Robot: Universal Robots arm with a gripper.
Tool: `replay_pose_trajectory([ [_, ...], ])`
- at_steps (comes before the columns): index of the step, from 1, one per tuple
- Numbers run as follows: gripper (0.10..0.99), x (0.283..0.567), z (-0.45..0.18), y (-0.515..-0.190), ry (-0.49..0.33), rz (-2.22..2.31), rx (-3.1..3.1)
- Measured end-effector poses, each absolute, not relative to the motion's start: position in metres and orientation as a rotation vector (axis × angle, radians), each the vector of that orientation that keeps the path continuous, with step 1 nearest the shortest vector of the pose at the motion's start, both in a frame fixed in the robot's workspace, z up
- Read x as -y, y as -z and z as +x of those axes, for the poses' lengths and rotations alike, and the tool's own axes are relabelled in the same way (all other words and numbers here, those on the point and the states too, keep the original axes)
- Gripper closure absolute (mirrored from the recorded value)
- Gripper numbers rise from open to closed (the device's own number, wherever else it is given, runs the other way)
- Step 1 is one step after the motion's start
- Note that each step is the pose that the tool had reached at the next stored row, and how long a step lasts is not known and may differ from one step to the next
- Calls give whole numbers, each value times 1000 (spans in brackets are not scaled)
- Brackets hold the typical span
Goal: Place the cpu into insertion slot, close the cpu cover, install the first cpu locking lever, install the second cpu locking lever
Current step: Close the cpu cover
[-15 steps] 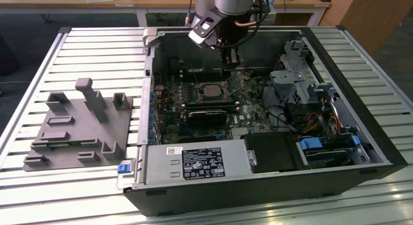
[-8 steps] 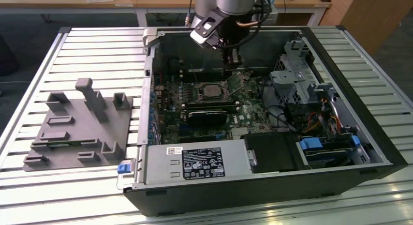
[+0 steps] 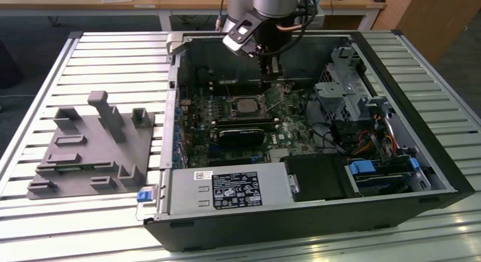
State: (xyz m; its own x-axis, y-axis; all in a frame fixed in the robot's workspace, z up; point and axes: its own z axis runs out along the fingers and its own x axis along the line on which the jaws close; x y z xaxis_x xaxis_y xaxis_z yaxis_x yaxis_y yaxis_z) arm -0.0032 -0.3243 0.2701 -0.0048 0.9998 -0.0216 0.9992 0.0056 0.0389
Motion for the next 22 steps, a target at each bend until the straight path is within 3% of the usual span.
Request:
replay_pose_trajectory([
  [22, 980, 324, 5, -270, -19, 2186, -2197],
])
